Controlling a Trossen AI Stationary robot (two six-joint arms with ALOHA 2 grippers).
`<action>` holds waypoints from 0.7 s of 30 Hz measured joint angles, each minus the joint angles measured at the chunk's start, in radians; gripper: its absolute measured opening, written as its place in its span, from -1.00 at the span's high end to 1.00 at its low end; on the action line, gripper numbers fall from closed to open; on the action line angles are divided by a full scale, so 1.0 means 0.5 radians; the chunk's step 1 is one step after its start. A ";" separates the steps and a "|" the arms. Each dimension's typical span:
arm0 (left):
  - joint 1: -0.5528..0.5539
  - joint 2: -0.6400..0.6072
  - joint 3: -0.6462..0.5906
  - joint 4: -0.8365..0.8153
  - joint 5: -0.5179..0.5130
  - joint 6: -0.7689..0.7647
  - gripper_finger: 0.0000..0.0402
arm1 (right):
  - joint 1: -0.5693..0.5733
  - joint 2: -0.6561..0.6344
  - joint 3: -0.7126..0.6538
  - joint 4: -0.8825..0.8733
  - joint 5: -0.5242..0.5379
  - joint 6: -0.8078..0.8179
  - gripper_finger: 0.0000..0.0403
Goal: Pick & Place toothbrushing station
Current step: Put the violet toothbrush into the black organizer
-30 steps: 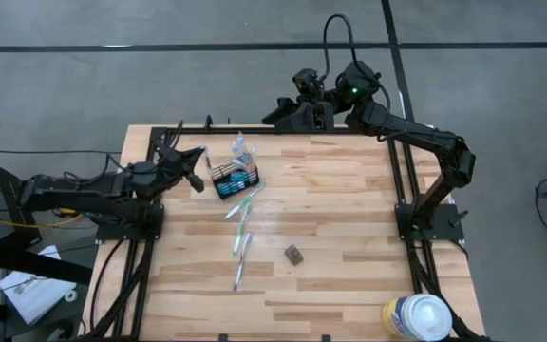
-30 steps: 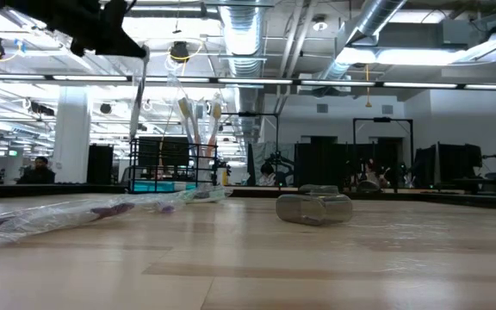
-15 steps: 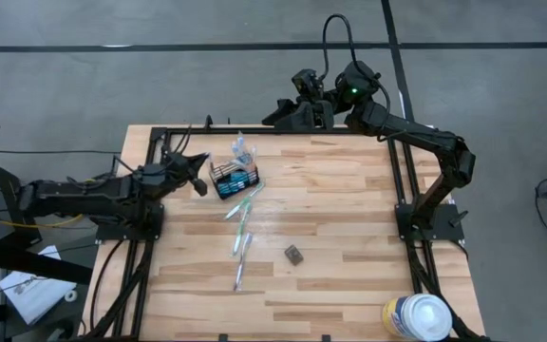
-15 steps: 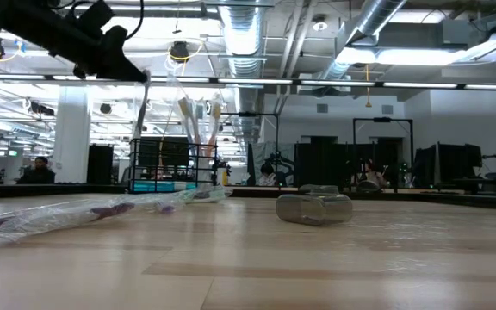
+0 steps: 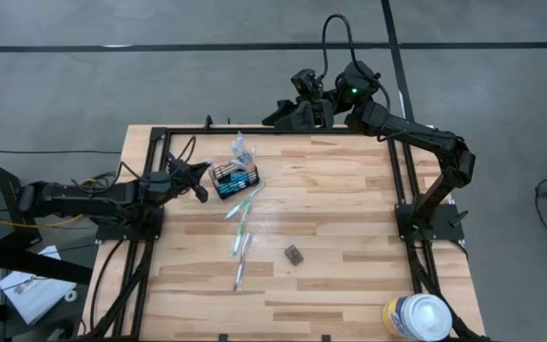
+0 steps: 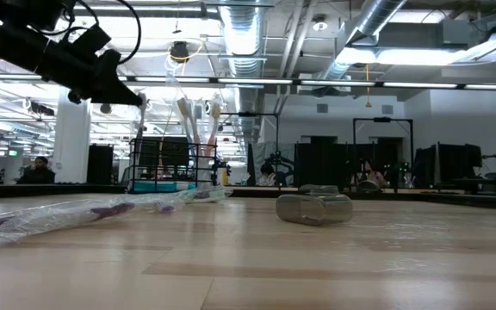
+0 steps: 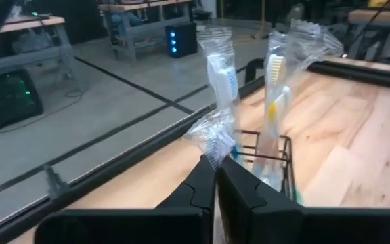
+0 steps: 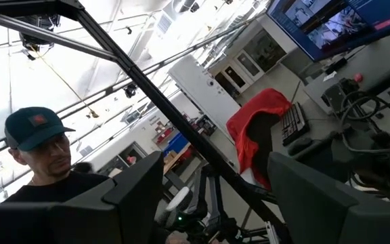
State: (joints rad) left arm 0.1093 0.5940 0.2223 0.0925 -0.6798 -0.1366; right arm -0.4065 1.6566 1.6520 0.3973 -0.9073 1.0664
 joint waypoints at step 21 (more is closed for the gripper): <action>-0.001 -0.001 -0.022 0.011 0.193 0.018 0.11 | -0.001 0.000 0.000 0.000 -0.035 -0.001 -0.27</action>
State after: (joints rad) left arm 0.1089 0.5934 0.2111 0.0977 -0.5833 -0.1276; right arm -0.4068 1.6566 1.6520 0.3973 -0.9251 1.0660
